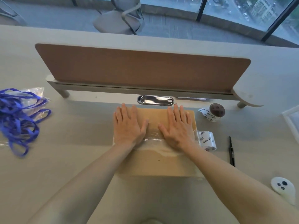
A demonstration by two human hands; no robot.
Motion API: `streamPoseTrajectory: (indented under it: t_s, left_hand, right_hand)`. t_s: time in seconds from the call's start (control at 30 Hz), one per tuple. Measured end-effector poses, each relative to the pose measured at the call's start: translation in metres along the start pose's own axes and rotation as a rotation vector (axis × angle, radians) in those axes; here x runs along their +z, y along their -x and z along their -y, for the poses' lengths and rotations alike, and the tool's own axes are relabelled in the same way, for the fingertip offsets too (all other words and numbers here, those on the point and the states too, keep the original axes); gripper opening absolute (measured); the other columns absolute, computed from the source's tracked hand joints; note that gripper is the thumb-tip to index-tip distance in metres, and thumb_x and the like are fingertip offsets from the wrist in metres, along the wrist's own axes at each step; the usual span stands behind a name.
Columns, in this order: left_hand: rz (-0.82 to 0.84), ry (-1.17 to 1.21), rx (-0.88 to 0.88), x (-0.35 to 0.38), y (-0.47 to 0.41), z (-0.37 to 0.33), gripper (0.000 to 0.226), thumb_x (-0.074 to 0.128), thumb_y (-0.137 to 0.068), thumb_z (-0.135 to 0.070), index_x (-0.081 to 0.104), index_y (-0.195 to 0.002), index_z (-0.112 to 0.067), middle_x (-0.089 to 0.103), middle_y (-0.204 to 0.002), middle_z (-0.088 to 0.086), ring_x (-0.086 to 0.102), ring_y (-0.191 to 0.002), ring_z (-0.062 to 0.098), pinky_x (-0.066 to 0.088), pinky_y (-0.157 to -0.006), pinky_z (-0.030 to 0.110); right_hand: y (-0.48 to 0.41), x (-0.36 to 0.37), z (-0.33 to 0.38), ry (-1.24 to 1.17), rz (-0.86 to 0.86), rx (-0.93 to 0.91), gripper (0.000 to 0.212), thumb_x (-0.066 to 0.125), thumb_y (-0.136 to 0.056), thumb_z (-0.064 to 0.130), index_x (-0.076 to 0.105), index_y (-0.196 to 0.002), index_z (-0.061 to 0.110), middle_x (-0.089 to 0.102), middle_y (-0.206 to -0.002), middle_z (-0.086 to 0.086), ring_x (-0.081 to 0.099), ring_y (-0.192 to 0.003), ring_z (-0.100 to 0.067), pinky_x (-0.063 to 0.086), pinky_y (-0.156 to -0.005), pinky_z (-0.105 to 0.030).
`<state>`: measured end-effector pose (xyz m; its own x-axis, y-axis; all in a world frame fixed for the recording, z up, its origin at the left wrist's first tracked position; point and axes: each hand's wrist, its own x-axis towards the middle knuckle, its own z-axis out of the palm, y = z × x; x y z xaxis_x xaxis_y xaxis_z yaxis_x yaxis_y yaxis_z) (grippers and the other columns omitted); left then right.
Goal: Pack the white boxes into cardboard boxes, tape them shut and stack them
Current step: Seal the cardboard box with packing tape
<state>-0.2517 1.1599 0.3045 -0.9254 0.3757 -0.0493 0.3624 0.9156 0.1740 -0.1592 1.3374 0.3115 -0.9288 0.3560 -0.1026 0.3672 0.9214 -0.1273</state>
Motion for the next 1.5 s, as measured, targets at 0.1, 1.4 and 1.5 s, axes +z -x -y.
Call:
streamPoseTrajectory:
  t_s: [0.1, 1.4, 1.5]
  left_hand:
    - [-0.062, 0.03, 0.049, -0.001, 0.003, 0.003, 0.071, 0.03, -0.093, -0.063, 0.04, -0.145, -0.016, 0.033, -0.155, 0.019, 0.025, -0.142, 0.044, 0.02, -0.118, 0.054]
    - [-0.262, 0.453, 0.078, 0.025, 0.014, -0.13, 0.054, 0.048, -0.087, -0.051, 0.067, -0.118, -0.01, 0.061, -0.126, 0.003, 0.05, -0.119, 0.02, 0.04, -0.106, 0.042]
    - [-0.275, 0.206, 0.113, 0.021, 0.017, -0.145, 0.047, 0.047, -0.091, -0.045, 0.067, -0.115, -0.01, 0.061, -0.126, 0.007, 0.052, -0.119, 0.03, 0.041, -0.104, 0.049]
  right_hand:
    - [0.003, -0.001, -0.003, -0.041, 0.005, -0.048, 0.09, 0.013, -0.088, 0.071, 0.003, -0.158, 0.016, -0.005, -0.166, -0.007, -0.012, -0.152, -0.023, -0.003, -0.122, -0.048]
    - [0.036, -0.021, -0.215, -0.308, 0.4, -0.327, 0.09, 0.067, -0.081, 0.062, 0.025, -0.152, 0.028, 0.04, -0.151, 0.008, 0.033, -0.14, -0.016, 0.023, -0.117, -0.04]
    - [0.034, -0.014, -0.217, -0.334, 0.329, -0.367, 0.084, 0.071, -0.081, 0.05, 0.029, -0.15, 0.026, 0.045, -0.145, 0.007, 0.04, -0.134, -0.016, 0.028, -0.114, -0.037]
